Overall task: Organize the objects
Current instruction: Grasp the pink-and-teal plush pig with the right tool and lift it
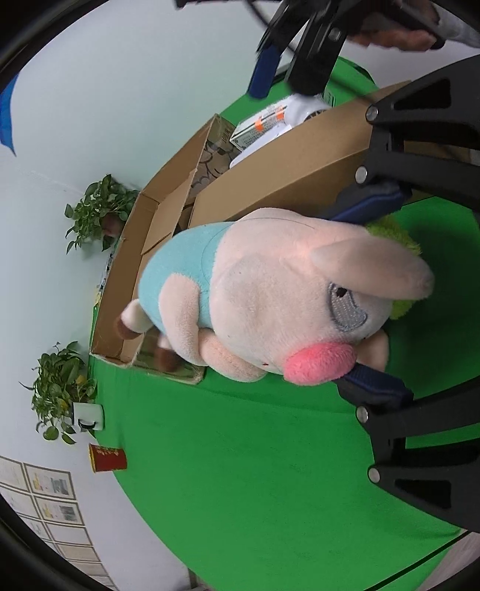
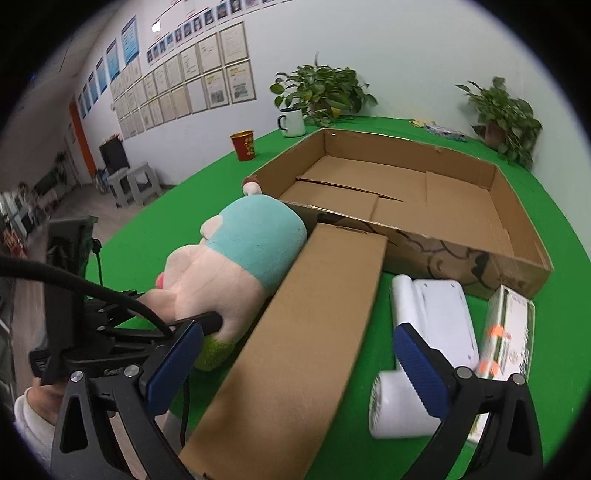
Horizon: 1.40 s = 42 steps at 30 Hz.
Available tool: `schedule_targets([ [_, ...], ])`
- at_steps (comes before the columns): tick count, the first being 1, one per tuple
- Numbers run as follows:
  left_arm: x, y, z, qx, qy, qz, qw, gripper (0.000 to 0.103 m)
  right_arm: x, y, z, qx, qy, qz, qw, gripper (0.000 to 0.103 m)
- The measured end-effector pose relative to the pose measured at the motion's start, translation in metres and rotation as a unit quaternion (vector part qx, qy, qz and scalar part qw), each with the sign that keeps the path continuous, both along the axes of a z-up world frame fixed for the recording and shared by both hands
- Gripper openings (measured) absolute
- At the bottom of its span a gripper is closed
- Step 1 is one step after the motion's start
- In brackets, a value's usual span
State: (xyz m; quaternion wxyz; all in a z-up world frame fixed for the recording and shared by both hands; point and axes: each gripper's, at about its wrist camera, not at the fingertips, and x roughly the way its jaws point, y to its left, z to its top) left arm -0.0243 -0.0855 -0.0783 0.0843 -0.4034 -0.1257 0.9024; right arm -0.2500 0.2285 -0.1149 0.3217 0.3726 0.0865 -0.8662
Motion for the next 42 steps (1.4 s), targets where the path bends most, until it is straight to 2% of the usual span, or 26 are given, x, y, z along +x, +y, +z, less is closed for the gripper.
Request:
schedule_targets([
  [3, 0.021, -0.013, 0.005, 0.007, -0.004, 0.010, 0.9999, 0.063, -0.004, -0.022, 0.005, 0.001, 0.006, 0.035, 0.999, 0.102],
  [9, 0.065, -0.042, 0.013, 0.030, -0.009, 0.046, 0.9984, 0.063, -0.005, -0.071, 0.020, -0.027, 0.005, 0.124, 0.992, 0.102],
  [12, 0.086, -0.055, 0.013, 0.045, -0.010, 0.070, 0.9965, 0.063, -0.010, -0.097, 0.020, -0.038, -0.019, 0.159, 0.986, 0.102],
  [16, 0.105, -0.068, 0.013, 0.057, -0.009, 0.094, 0.9939, 0.063, -0.017, -0.127, 0.009, -0.035, -0.062, 0.173, 0.982, 0.102],
  [19, 0.113, -0.075, 0.013, 0.070, -0.010, 0.110, 0.9915, 0.063, -0.015, -0.147, -0.008, -0.023, -0.123, 0.176, 0.976, 0.102],
  [23, 0.118, -0.077, 0.008, 0.087, -0.005, 0.117, 0.9893, 0.063, -0.003, -0.147, -0.020, -0.012, -0.158, 0.147, 0.976, 0.102],
  [26, 0.119, -0.072, 0.007, 0.080, 0.001, 0.114, 0.9902, 0.063, 0.004, -0.140, -0.026, -0.021, -0.198, 0.118, 0.973, 0.102],
  [29, 0.119, -0.072, 0.008, 0.077, 0.002, 0.109, 0.9911, 0.064, 0.012, -0.140, -0.029, -0.008, -0.189, 0.105, 0.976, 0.102],
  [33, 0.118, -0.076, 0.009, 0.080, 0.003, 0.103, 0.9915, 0.064, 0.007, -0.141, -0.036, -0.020, -0.210, 0.086, 0.974, 0.102],
  [36, 0.118, -0.077, 0.010, 0.081, 0.007, 0.099, 0.9918, 0.064, 0.012, -0.143, -0.038, -0.019, -0.200, 0.073, 0.977, 0.102],
  [42, 0.118, -0.080, 0.004, 0.092, 0.020, 0.087, 0.9918, 0.064, 0.025, -0.157, -0.041, 0.000, -0.188, 0.090, 0.978, 0.102],
])
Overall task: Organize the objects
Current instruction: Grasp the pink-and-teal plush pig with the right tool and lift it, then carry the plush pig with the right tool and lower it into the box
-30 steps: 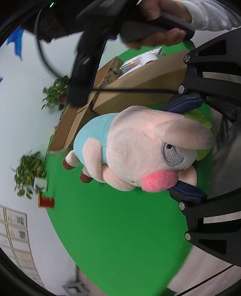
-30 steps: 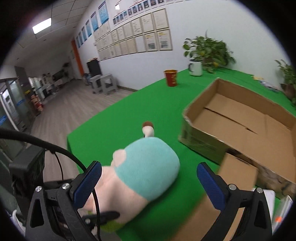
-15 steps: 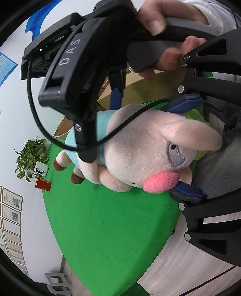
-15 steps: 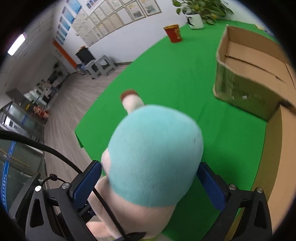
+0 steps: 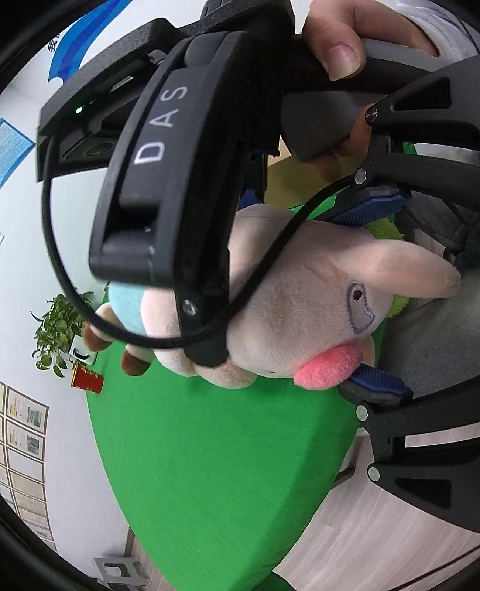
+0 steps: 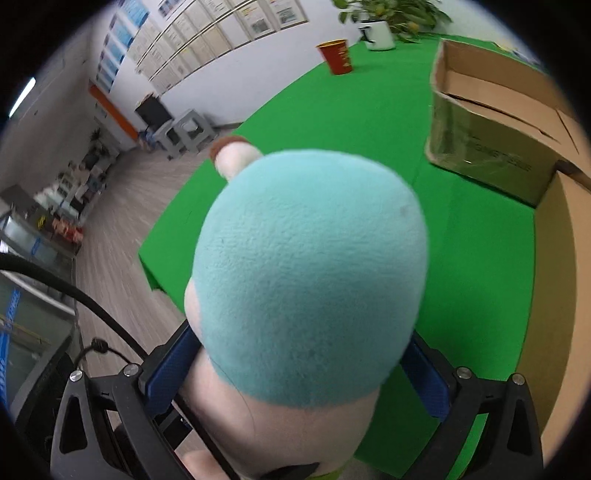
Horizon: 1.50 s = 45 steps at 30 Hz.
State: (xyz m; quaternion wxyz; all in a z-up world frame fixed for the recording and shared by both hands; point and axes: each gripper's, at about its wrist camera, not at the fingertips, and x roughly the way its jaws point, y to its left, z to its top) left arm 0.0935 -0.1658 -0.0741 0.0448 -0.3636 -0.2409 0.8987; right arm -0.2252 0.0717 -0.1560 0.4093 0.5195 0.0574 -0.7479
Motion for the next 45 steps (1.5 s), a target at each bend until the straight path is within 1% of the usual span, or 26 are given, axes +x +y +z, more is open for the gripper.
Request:
schedule_targets([
  [3, -0.001, -0.001, 0.000, 0.006, 0.009, -0.003, 0.9999, 0.064, 0.004, -0.003, 0.002, 0.004, 0.020, 0.005, 1.000, 0.102],
  [8, -0.005, 0.003, 0.002, -0.001, 0.020, -0.011, 0.9997, 0.064, 0.005, -0.003, 0.001, -0.006, 0.034, -0.005, 0.999, 0.101],
  [12, -0.008, 0.005, 0.003, 0.003, 0.025, -0.014, 0.9996, 0.064, 0.010, -0.007, 0.004, -0.007, 0.053, -0.004, 0.999, 0.099],
  [13, 0.002, 0.012, 0.005, 0.003, 0.026, -0.014, 0.9995, 0.064, 0.011, -0.008, 0.004, -0.007, 0.057, -0.003, 0.998, 0.099],
  [17, -0.003, 0.019, 0.007, -0.004, 0.029, -0.014, 0.9995, 0.064, 0.010, -0.010, 0.004, -0.011, 0.065, -0.002, 0.998, 0.097],
  [23, -0.013, 0.022, 0.012, -0.015, 0.036, -0.015, 0.9991, 0.063, 0.015, -0.010, 0.007, -0.023, 0.081, -0.001, 0.996, 0.092],
  [29, -0.014, 0.036, 0.023, -0.032, 0.050, 0.002, 0.9983, 0.062, 0.019, -0.005, 0.013, -0.048, 0.085, 0.003, 0.995, 0.087],
  [30, 0.001, 0.046, 0.025, -0.034, 0.053, 0.003, 0.9980, 0.062, 0.019, -0.003, 0.016, -0.054, 0.088, 0.004, 0.995, 0.086],
  [35, -0.008, 0.067, 0.046, -0.057, 0.074, -0.009, 0.9955, 0.061, 0.016, 0.012, 0.036, -0.083, 0.111, -0.006, 0.990, 0.083],
  [37, -0.021, 0.076, 0.057, -0.068, 0.086, -0.018, 0.9938, 0.061, 0.011, 0.020, 0.046, -0.096, 0.121, -0.014, 0.988, 0.082],
  [40, -0.046, 0.090, 0.077, -0.080, 0.110, -0.034, 0.9901, 0.061, -0.001, 0.032, 0.070, -0.115, 0.152, -0.029, 0.981, 0.081],
  [44, -0.093, 0.109, 0.114, -0.101, 0.150, -0.056, 0.9820, 0.061, -0.025, 0.045, 0.105, -0.135, 0.194, -0.042, 0.971, 0.080],
  [45, -0.105, 0.114, 0.124, -0.109, 0.160, -0.061, 0.9791, 0.061, -0.037, 0.050, 0.120, -0.144, 0.205, -0.048, 0.967, 0.080],
])
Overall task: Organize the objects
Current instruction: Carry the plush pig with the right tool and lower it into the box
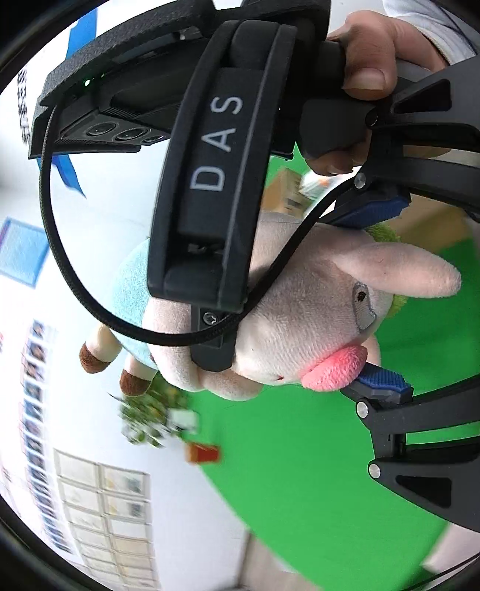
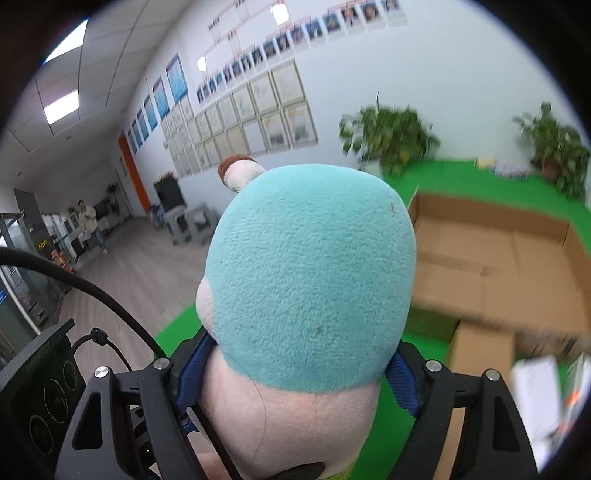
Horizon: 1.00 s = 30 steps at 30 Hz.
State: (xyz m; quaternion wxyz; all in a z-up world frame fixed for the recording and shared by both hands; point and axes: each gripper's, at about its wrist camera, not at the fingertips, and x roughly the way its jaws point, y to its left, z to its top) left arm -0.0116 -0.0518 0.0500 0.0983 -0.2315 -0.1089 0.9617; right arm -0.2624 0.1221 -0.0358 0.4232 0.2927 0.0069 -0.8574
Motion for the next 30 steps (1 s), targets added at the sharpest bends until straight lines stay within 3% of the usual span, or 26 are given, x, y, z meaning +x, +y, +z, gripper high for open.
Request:
schedule_targets([
  [6, -0.085, 0.030, 0.060, -0.027, 0.060, -0.016, 0.9977, 0.061, -0.049, 0.018, 0.062, -0.030, 0.051, -0.017, 0.998, 0.080],
  [8, -0.152, 0.022, 0.072, -0.021, 0.065, -0.021, 0.9975, 0.061, -0.067, 0.020, 0.078, -0.029, 0.062, -0.021, 0.997, 0.080],
  [12, -0.223, 0.045, 0.087, -0.016, 0.054, -0.021, 0.9982, 0.061, -0.097, 0.017, 0.092, -0.018, 0.051, -0.018, 0.998, 0.080],
  [13, -0.241, 0.047, 0.085, -0.016, 0.049, -0.020, 0.9985, 0.061, -0.106, 0.017, 0.091, -0.015, 0.045, -0.015, 0.999, 0.080],
  [14, -0.224, 0.063, 0.082, -0.015, 0.043, -0.019, 0.9988, 0.061, -0.118, 0.016, 0.088, -0.014, 0.034, -0.013, 0.999, 0.080],
  [16, -0.233, 0.057, 0.077, -0.011, 0.026, -0.016, 0.9995, 0.061, -0.126, 0.019, 0.077, -0.009, 0.019, -0.012, 1.000, 0.080],
  [17, -0.267, 0.031, 0.080, -0.010, 0.016, -0.012, 0.9997, 0.061, -0.135, 0.018, 0.071, -0.007, 0.010, -0.010, 1.000, 0.080],
  [20, -0.281, 0.022, 0.069, 0.001, -0.014, -0.005, 0.9999, 0.061, -0.155, 0.011, 0.052, 0.004, -0.016, -0.002, 1.000, 0.080],
  [30, -0.397, -0.018, -0.014, 0.025, -0.119, 0.026, 0.9922, 0.061, -0.215, -0.016, -0.020, 0.030, -0.117, 0.025, 0.992, 0.079],
])
